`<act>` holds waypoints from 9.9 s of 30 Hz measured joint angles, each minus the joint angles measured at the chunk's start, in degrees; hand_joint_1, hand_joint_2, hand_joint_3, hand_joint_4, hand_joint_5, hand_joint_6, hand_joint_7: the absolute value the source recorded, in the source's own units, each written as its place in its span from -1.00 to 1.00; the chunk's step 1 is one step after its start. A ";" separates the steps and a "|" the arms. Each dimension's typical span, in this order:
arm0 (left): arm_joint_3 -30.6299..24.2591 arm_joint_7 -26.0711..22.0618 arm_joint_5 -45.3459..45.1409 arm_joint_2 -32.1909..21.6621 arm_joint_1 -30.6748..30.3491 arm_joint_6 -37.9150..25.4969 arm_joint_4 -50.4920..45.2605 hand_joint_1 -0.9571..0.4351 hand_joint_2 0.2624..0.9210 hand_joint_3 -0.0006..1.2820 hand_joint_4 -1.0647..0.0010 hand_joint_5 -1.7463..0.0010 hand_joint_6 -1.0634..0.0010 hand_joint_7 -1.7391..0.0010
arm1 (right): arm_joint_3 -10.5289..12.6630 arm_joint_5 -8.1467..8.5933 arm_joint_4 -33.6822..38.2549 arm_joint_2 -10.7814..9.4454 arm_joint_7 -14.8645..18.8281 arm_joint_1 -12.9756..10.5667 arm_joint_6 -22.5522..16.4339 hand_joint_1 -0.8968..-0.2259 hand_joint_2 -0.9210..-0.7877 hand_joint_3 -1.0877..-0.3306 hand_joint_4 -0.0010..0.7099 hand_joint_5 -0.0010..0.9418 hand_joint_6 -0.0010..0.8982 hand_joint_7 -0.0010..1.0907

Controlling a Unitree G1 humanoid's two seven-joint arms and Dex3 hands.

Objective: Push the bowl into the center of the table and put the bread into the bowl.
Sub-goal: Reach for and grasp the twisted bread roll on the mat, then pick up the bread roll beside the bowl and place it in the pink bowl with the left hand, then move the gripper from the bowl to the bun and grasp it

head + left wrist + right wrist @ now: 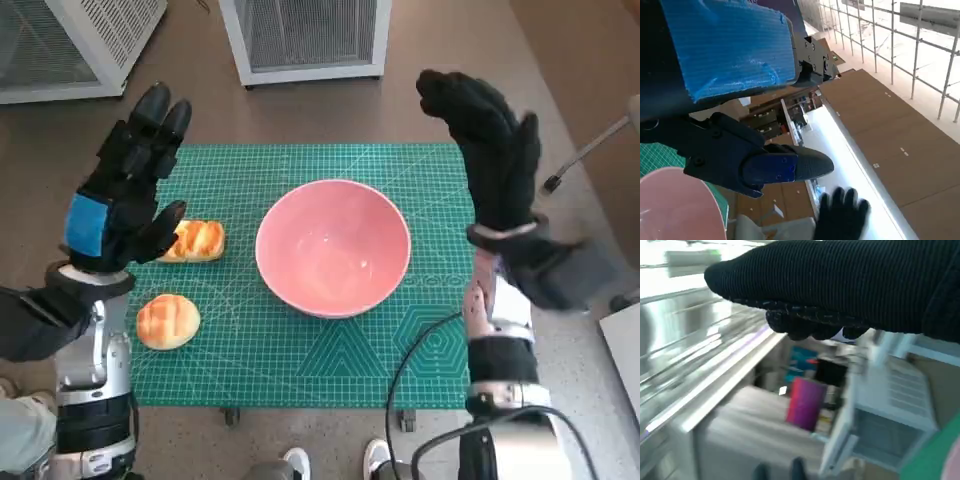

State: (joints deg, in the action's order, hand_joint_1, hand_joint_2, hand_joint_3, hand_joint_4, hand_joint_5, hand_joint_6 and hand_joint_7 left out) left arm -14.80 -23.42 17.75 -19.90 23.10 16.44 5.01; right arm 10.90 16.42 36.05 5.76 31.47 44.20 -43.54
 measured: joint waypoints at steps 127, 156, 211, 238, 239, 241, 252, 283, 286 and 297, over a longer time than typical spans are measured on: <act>47.66 9.10 -58.05 -6.51 37.46 -30.54 67.32 0.40 0.98 -0.81 -0.14 -0.42 -0.13 -0.37 | -1.07 4.15 -9.03 1.88 1.23 -4.95 6.45 -0.27 -1.00 -0.16 -0.44 -0.99 -0.83 -0.41; 35.31 5.67 -56.60 -16.20 30.56 -34.99 28.60 0.38 0.85 -0.91 -0.41 -0.32 -0.52 -0.06 | -0.91 5.23 -9.89 1.92 1.55 -5.17 6.46 -0.28 -1.00 -0.15 -0.43 -0.99 -0.81 -0.43; 32.02 -12.73 -46.04 -7.91 14.94 -32.96 -17.87 0.29 0.48 -0.99 0.76 0.97 0.54 0.98 | -0.62 5.95 -10.92 3.03 2.59 -6.38 7.76 -0.28 -1.00 -0.14 -0.43 -1.00 -0.76 -0.49; 12.85 -17.97 -36.97 -18.59 6.81 -36.38 -32.76 0.01 0.42 -1.00 0.97 0.99 0.59 0.98 | -1.18 5.92 -12.29 1.98 2.19 -7.17 8.15 -0.28 -1.00 -0.16 -0.44 -1.00 -0.76 -0.52; 11.48 -18.30 -36.24 -19.17 6.10 -36.80 -33.43 0.02 0.41 -1.00 0.97 0.99 0.59 0.98 | -1.18 5.92 -12.39 1.96 2.18 -7.20 8.20 -0.28 -1.00 -0.16 -0.44 -1.00 -0.76 -0.52; 8.35 -18.78 -34.61 -20.58 4.21 -37.90 -34.99 0.03 0.41 -1.00 0.97 0.99 0.59 0.98 | -1.22 5.93 -12.59 1.86 2.17 -7.21 8.35 -0.28 -1.00 -0.16 -0.44 -1.00 -0.76 -0.52; -3.43 -21.00 -31.58 -26.79 -7.08 -44.45 -42.03 0.01 0.33 -1.00 0.98 1.00 0.61 0.99 | -1.34 5.95 -13.04 1.45 2.05 -7.29 9.14 -0.31 -1.00 -0.16 -0.44 -1.00 -0.76 -0.52; 11.79 -21.40 -35.73 -34.36 -12.59 -50.73 -36.23 -0.05 0.34 -0.99 0.76 0.99 0.49 0.99 | -0.91 6.64 -12.62 0.75 2.78 -7.26 9.51 -0.33 -1.00 -0.13 -0.44 -1.00 -0.76 -0.51; 13.59 -21.40 -36.24 -34.42 -12.44 -50.73 -34.38 -0.05 0.35 -0.99 0.76 0.99 0.49 0.99 | -0.78 6.67 -12.73 0.82 2.77 -7.27 9.71 -0.33 -1.00 -0.13 -0.44 -1.00 -0.75 -0.52; 19.55 -21.42 -41.17 -35.27 -10.56 -52.04 -30.56 -0.03 0.37 -0.99 0.75 1.00 0.47 0.99 | -0.58 6.60 -13.15 0.87 2.77 -7.28 9.74 -0.33 -1.00 -0.11 -0.43 -0.99 -0.75 -0.52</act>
State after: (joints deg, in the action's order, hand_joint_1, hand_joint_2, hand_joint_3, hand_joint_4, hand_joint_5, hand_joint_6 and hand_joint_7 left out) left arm 4.74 -44.84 -23.42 -55.17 12.53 -35.60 -25.55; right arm 10.32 23.02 22.90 6.64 34.23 36.92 -33.80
